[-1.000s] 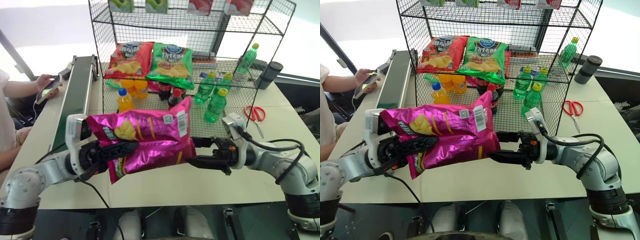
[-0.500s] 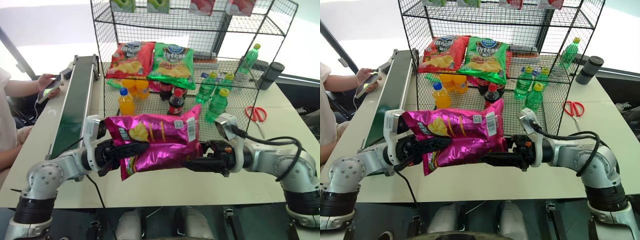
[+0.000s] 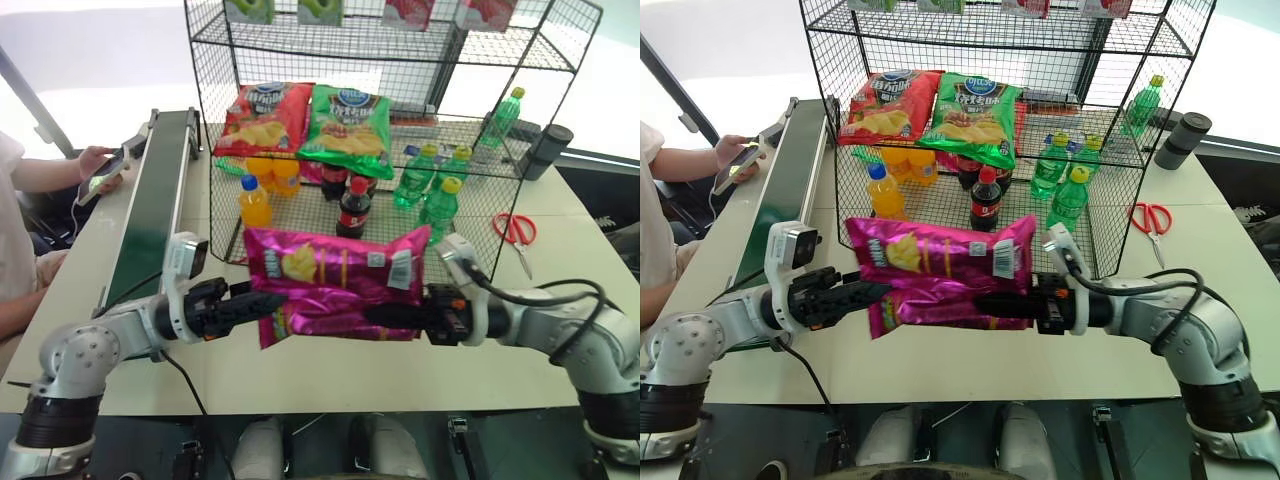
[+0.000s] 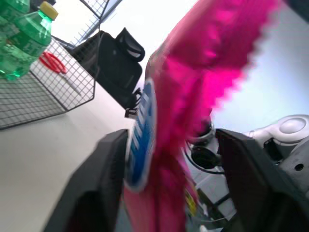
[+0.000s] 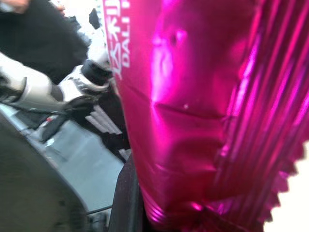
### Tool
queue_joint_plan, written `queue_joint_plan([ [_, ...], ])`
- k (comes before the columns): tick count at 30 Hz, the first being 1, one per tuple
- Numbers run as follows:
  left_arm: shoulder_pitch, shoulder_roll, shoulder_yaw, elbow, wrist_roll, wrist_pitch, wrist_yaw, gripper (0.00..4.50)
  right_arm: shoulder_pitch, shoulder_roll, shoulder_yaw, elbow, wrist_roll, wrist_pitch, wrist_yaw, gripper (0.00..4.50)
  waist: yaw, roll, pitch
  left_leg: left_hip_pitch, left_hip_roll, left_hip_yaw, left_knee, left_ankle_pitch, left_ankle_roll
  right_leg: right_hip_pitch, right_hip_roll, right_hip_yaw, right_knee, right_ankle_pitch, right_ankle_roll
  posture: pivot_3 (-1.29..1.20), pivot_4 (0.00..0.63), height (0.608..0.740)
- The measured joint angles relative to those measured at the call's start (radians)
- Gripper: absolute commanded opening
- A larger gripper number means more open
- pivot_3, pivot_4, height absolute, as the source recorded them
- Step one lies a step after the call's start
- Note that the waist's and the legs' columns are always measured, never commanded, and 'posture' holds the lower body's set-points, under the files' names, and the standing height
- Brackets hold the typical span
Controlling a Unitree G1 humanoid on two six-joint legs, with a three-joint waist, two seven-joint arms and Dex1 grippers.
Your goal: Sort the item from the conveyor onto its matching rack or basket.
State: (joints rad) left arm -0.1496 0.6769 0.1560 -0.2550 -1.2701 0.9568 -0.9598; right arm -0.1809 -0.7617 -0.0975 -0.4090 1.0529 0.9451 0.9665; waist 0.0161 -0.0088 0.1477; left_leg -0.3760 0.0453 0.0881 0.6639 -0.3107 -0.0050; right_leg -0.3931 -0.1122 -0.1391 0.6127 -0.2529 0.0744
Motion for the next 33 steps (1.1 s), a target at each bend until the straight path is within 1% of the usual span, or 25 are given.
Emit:
queue_joint_plan([
  [4, 0.012, 0.0, 0.014, 0.019, 0.134, -0.101, -0.03, 4.46, 0.086, -0.016, -0.122, -0.032, -0.101, -0.133, -0.025, 0.0, -0.001, 0.0, 0.0, 0.0, 0.0, 0.0, 0.0, 0.0, 0.0, 0.0, 0.0, 0.0, 0.0, 0.0, 0.0, 0.0, 0.15, 0.74],
  [7, 0.005, -0.034, 0.0, 0.039, 0.268, -0.232, -0.051, 4.46, 0.118, -0.001, -0.247, -0.054, -0.171, -0.276, -0.047, 0.0, -0.001, 0.0, 0.0, 0.0, 0.0, 0.0, 0.0, 0.0, 0.0, 0.0, 0.0, 0.0, 0.0, 0.0, 0.0, 0.0, 0.15, 0.74],
  [9, -0.023, -0.087, -0.023, 0.063, 0.356, -0.326, -0.048, 4.46, 0.131, 0.018, -0.317, -0.094, -0.251, -0.399, -0.08, 0.0, 0.0, 0.0, 0.0, 0.0, 0.0, 0.0, 0.0, 0.0, 0.0, 0.0, 0.0, 0.0, 0.0, 0.0, 0.0, 0.0, 0.15, 0.74],
  [12, -0.08, -0.149, -0.042, 0.105, 0.433, -0.419, -0.043, 4.46, 0.125, 0.019, -0.351, -0.115, -0.452, -0.62, -0.122, 0.0, -0.001, 0.0, 0.0, 0.0, -0.001, 0.001, 0.0, 0.0, 0.0, 0.0, 0.0, 0.0, 0.0, 0.0, 0.0, 0.0, 0.15, 0.74],
  [16, -0.149, -0.212, -0.066, 0.151, 0.505, -0.506, -0.043, 4.46, 0.062, 0.016, -0.391, -0.068, -0.601, -0.784, -0.204, 0.0, -0.004, 0.0, 0.0, 0.002, -0.001, 0.001, 0.0, 0.0, -0.001, 0.001, 0.0, 0.0, 0.0, 0.0, 0.001, 0.0, 0.15, 0.74],
  [17, -0.158, -0.225, -0.07, 0.16, 0.519, -0.518, -0.042, 4.46, 0.059, 0.016, -0.388, -0.045, -0.64, -0.816, -0.216, 0.0, -0.004, 0.0, 0.0, 0.002, -0.002, 0.001, 0.0, 0.001, -0.001, 0.001, 0.001, 0.0, 0.0, 0.0, 0.001, 0.0, 0.15, 0.74],
  [18, -0.169, -0.241, -0.077, 0.173, 0.539, -0.536, -0.038, 4.46, 0.052, 0.012, -0.372, -0.001, -0.719, -0.875, -0.246, 0.0, -0.004, 0.0, 0.0, 0.002, -0.002, 0.001, 0.0, 0.001, -0.002, 0.001, 0.001, 0.0, 0.0, 0.0, 0.001, 0.0, 0.15, 0.74],
  [20, -0.185, -0.266, -0.094, 0.183, 0.562, -0.553, -0.032, 4.46, 0.029, -0.02, -0.325, 0.095, -0.896, -0.985, -0.316, 0.0, -0.004, 0.0, 0.0, 0.002, -0.003, 0.002, 0.0, 0.001, -0.002, 0.001, 0.0, 0.0, 0.0, 0.0, 0.001, 0.0, 0.15, 0.74],
  [22, -0.204, -0.295, -0.098, 0.189, 0.572, -0.559, -0.018, 4.46, -0.009, -0.08, -0.26, 0.199, -1.094, -1.089, -0.399, 0.0, -0.006, 0.0, 0.001, 0.002, -0.003, 0.003, 0.0, 0.004, -0.006, 0.0, -0.001, 0.001, 0.001, 0.0, 0.001, 0.0, 0.15, 0.74],
  [24, -0.214, -0.309, -0.101, 0.188, 0.58, -0.573, -0.008, 4.46, -0.045, -0.115, -0.215, 0.264, -1.226, -1.154, -0.464, 0.0, -0.007, 0.0, 0.001, 0.002, -0.003, 0.003, 0.0, 0.005, -0.008, 0.0, 0.0, 0.001, 0.001, 0.0, 0.001, 0.0, 0.15, 0.74],
  [27, -0.214, -0.343, -0.107, 0.17, 0.591, -0.58, 0.018, 4.46, -0.129, -0.172, -0.129, 0.374, -1.428, -1.202, -0.576, 0.0, -0.009, 0.0, 0.001, 0.002, -0.002, 0.004, -0.001, 0.005, -0.009, 0.0, 0.0, 0.001, 0.001, 0.0, 0.001, 0.0, 0.15, 0.74],
  [29, -0.209, -0.358, -0.112, 0.158, 0.601, -0.586, 0.034, 4.46, -0.185, -0.174, -0.078, 0.423, -1.511, -1.207, -0.63, 0.0, -0.01, 0.0, 0.001, 0.002, -0.001, 0.003, -0.001, 0.006, -0.01, 0.0, 0.0, 0.001, 0.001, 0.0, 0.001, 0.0, 0.15, 0.74],
  [33, -0.197, -0.376, -0.123, 0.132, 0.618, -0.601, 0.059, 4.46, -0.272, -0.143, 0.022, 0.505, -1.601, -1.182, -0.681, 0.0, -0.01, 0.0, 0.001, 0.002, -0.001, 0.003, 0.0, 0.006, -0.01, 0.0, 0.0, 0.001, 0.001, 0.0, 0.001, 0.0, 0.15, 0.74],
])
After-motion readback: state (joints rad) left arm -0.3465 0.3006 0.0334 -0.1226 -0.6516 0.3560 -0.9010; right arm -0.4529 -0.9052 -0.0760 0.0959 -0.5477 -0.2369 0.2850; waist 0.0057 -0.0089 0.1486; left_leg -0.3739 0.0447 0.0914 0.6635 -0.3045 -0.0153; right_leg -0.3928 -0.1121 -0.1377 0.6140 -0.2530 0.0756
